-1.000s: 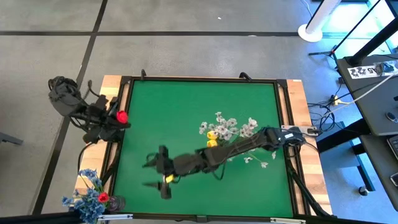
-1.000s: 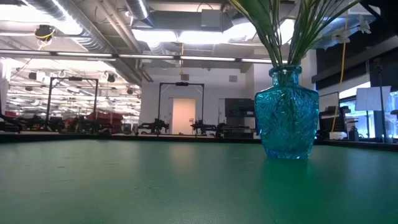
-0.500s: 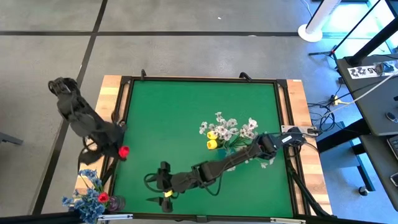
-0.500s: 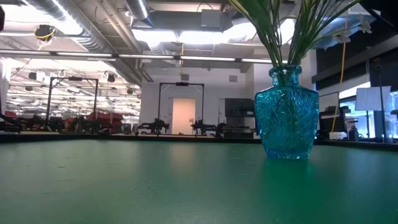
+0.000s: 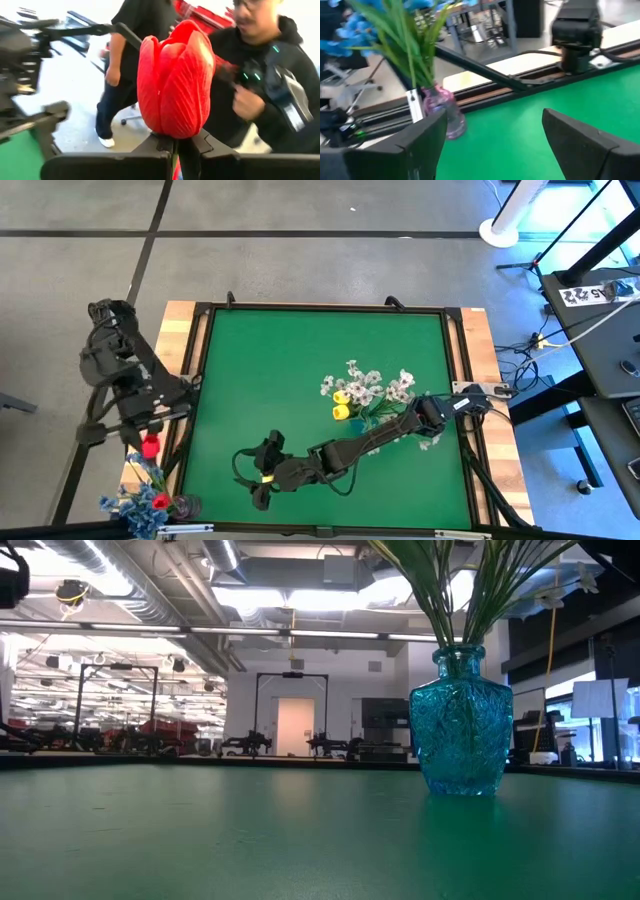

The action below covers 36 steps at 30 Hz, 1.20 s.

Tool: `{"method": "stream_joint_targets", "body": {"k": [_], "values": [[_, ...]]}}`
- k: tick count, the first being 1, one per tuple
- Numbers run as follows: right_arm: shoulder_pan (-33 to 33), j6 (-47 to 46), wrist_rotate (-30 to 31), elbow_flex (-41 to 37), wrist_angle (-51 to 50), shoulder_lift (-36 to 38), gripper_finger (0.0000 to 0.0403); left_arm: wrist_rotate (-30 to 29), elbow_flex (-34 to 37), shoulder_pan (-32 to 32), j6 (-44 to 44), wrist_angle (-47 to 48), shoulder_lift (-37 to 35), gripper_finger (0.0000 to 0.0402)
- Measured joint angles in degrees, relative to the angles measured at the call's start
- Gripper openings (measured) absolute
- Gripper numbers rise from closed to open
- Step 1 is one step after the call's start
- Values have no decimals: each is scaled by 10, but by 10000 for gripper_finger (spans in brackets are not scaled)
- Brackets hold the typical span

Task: Sort flowers into vase by color
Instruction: Put the red tulip into violet the vase

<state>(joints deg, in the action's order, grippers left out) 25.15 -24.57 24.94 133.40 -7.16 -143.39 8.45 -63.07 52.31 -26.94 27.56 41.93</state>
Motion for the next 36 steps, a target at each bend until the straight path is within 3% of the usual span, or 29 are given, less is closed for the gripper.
{"method": "stream_joint_targets", "body": {"k": [9, 19, 25, 36], "values": [[0, -39, 53, 0, -8, 0, 324, 58, 0, 42, 81, -7, 19, 4], [0, -67, 81, 0, -4, 0, 324, 190, -23, -32, 80, 21, 37, 4], [0, -69, 94, 0, -3, 0, 324, 197, -118, -82, 106, 126, 34, 4], [0, -69, 94, 0, -4, 0, 324, 166, -188, -92, 76, 123, 33, 4]]}}
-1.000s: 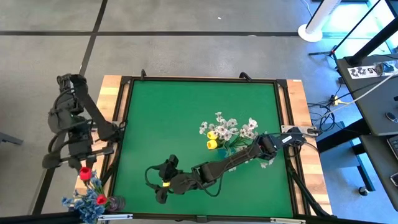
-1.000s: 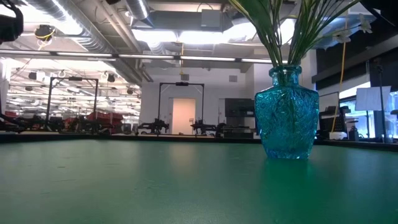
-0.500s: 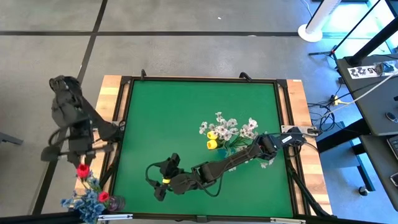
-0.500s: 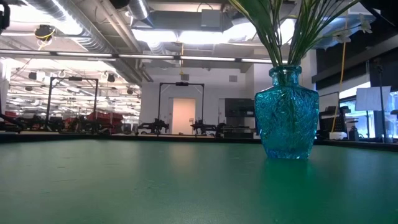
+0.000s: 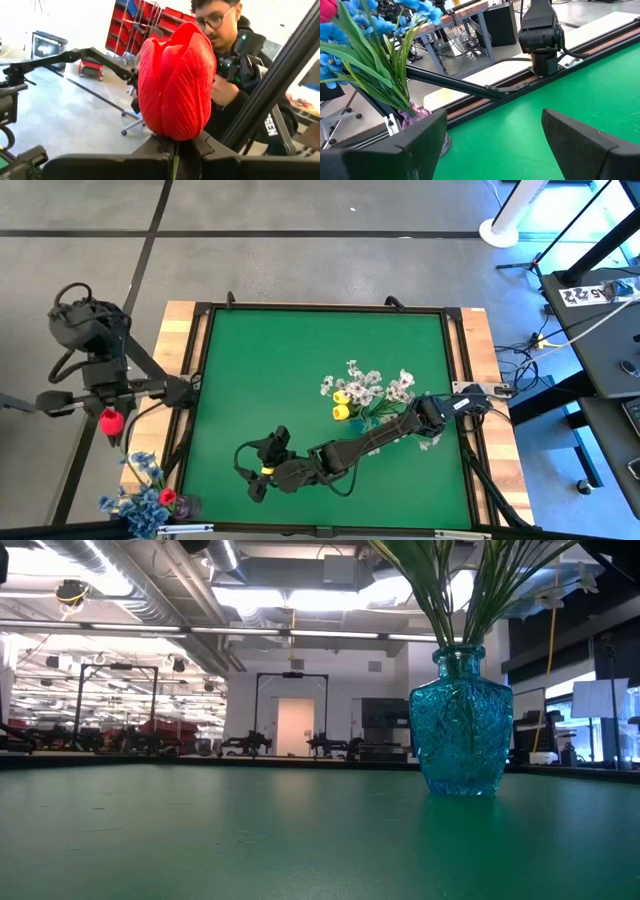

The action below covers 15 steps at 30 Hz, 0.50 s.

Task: Sort flowers into vase by color
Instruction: Put the red tulip into violet the vase

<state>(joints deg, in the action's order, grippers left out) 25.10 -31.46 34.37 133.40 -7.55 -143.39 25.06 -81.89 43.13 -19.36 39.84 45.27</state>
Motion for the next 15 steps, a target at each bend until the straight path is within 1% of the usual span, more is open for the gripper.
{"method": "stream_joint_targets", "body": {"k": [5, 11, 15], "values": [[0, 2, 0, 0, 0, 0, 324, -1, 0, 0, -25, -42, 5, 4], [0, 2, -5, 0, -1, 0, 324, -4, 2, 2, -14, -44, 22, 4], [0, 2, -6, 0, -5, 0, 324, -26, 25, 19, -11, -47, 33, 4]]}}
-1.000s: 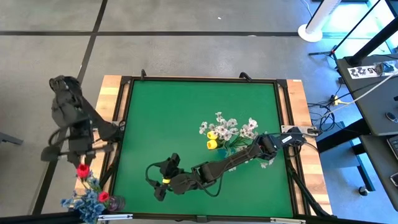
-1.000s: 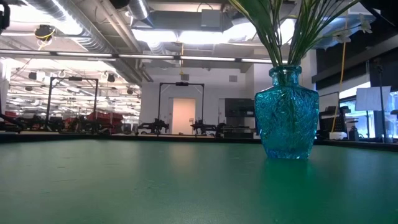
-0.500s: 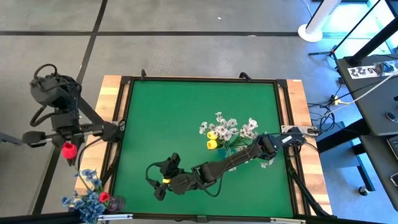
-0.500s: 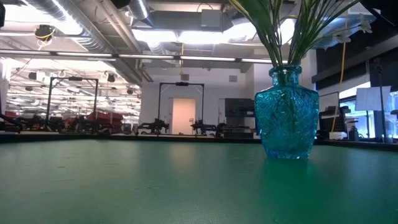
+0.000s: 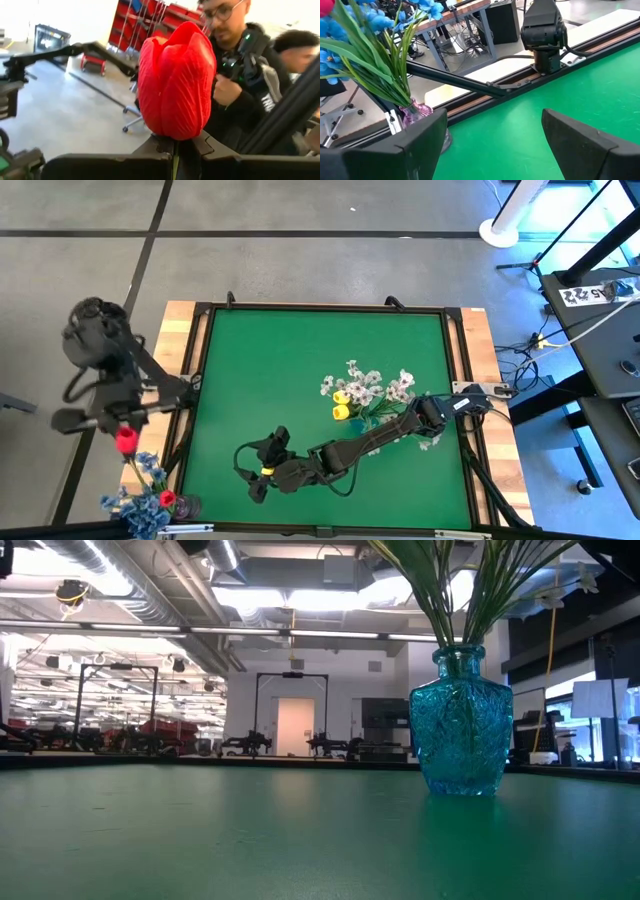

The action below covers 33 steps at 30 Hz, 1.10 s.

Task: Sort flowers into vase by color
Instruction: Put the red tulip into violet the vase

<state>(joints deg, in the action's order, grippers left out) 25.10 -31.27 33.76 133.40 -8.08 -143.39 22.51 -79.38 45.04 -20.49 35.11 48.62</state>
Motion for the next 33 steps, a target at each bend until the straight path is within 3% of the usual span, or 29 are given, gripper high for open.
{"method": "stream_joint_targets", "body": {"k": [6, 19, 33], "values": [[0, 0, -18, 0, 0, 0, 324, -50, 71, 47, 0, -55, 2, 4], [0, 0, -59, 0, 0, 0, 324, -163, 141, 173, 49, -82, 1, 4], [0, 0, -65, 0, -23, 0, 324, -248, 149, 215, 84, 0, -2, 4]]}}
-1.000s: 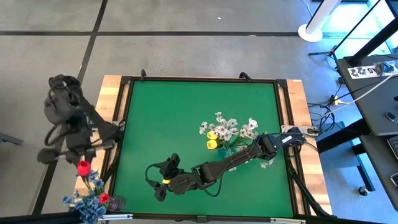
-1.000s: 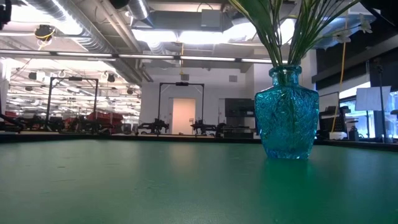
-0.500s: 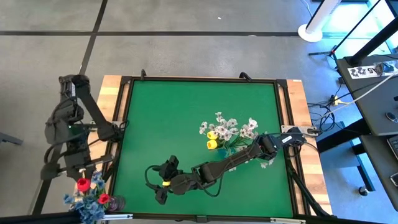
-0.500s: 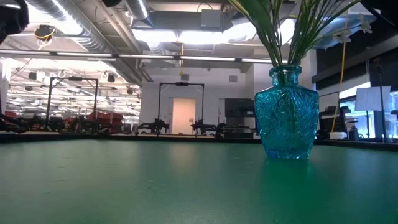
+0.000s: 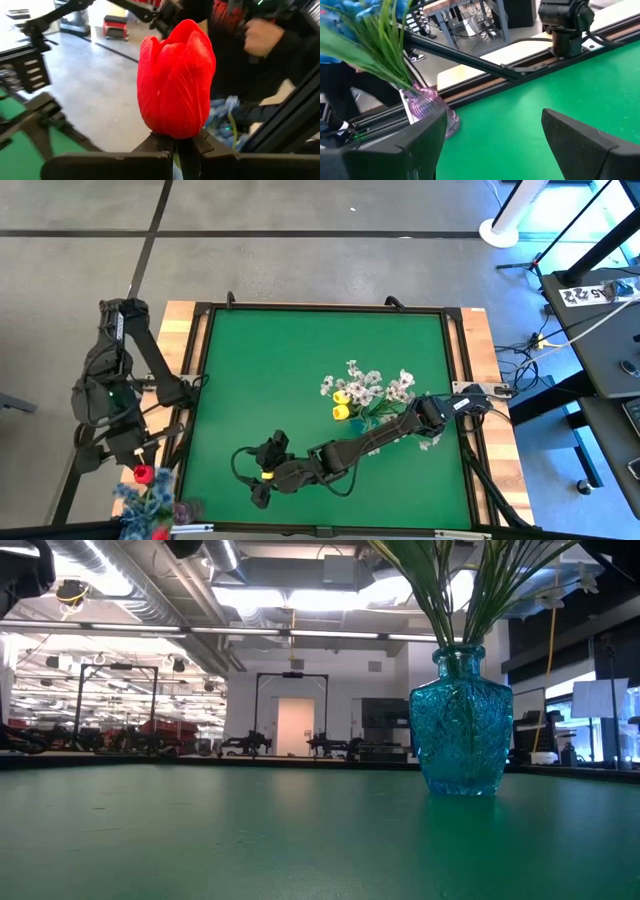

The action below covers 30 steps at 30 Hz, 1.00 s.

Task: Sort flowers into vase by color
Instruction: Put the red tulip into violet the vase

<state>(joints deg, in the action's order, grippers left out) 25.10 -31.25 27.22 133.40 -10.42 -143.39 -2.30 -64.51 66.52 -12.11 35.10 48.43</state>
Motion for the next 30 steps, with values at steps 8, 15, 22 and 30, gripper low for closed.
{"method": "stream_joint_targets", "body": {"k": [8, 15, 22, 30], "values": [[0, -5, -5, 0, -1, 0, 324, -54, -14, 0, 31, 12, -10, 4], [0, -6, -13, 0, -1, 0, 324, -116, -14, 0, 36, 14, -10, 4], [0, -6, -14, 0, 0, 0, 324, -106, -14, 1, 53, -15, -3, 4], [0, -6, -14, 0, -1, 0, 324, -100, -14, 33, 65, -17, 26, 4]]}}
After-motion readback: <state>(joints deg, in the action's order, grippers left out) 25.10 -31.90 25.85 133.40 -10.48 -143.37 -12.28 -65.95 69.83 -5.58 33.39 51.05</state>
